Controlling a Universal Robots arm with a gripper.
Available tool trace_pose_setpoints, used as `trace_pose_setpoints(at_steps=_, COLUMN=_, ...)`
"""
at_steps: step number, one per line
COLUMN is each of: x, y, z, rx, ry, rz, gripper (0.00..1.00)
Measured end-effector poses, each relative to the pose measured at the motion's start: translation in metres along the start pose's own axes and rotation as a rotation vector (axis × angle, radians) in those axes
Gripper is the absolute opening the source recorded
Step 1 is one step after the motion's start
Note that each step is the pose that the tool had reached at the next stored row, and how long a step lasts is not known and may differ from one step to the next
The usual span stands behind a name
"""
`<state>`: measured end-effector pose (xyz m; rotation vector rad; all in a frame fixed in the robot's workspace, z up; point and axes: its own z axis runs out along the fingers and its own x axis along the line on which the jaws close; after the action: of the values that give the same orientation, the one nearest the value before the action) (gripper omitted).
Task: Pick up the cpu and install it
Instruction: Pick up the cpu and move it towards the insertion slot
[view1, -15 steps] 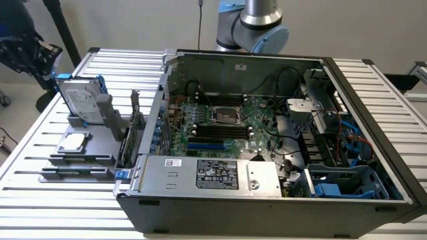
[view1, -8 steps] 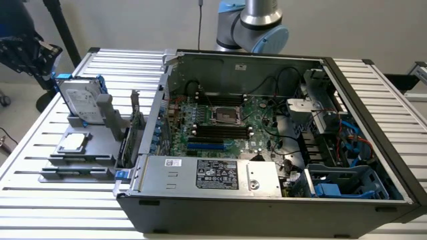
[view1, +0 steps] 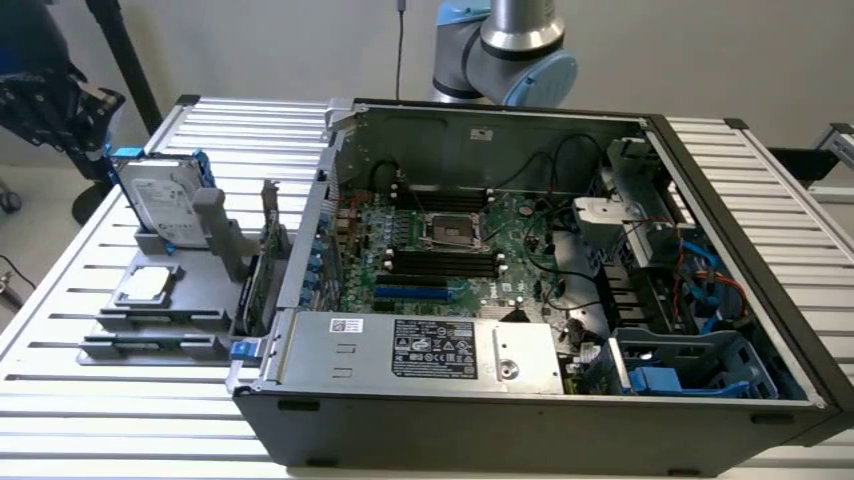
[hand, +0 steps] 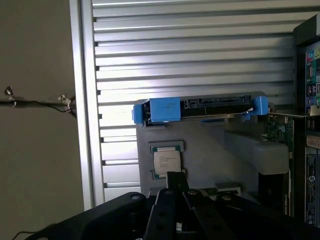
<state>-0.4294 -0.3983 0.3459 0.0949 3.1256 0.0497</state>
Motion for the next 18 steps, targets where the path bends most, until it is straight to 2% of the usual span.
trace_pose_setpoints(at_steps=1, x=0.000, y=0.0000, z=0.0000, rx=0.0000, ry=0.0000, rz=0.000, gripper=0.18)
trace_pose_setpoints(at_steps=2, x=0.000, y=0.0000, z=0.0000, rx=0.0000, ry=0.0000, rz=0.000, gripper=0.18)
trace_pose_setpoints(at_steps=4, x=0.000, y=0.0000, z=0.0000, rx=0.0000, ry=0.0000, rz=0.000, gripper=0.30)
trace_pose_setpoints(at_steps=5, x=0.000, y=0.0000, z=0.0000, rx=0.0000, ry=0.0001, rz=0.000, gripper=0.30)
trace_pose_setpoints(at_steps=8, x=0.000, y=-0.0001, z=0.0021, rx=-0.0001, ry=-0.0002, rz=0.000, gripper=0.47)
trace_pose_setpoints(at_steps=10, x=0.000, y=-0.0002, z=0.0055, rx=0.0000, ry=0.0000, rz=-0.001, gripper=0.47)
trace_pose_setpoints(at_steps=11, x=0.000, y=-0.0002, z=0.0073, rx=0.0000, ry=0.0001, rz=-0.002, gripper=0.54)
trace_pose_setpoints(at_steps=18, x=0.000, y=-0.0011, z=0.0200, rx=-0.0006, ry=0.0015, rz=-0.046, gripper=0.54)
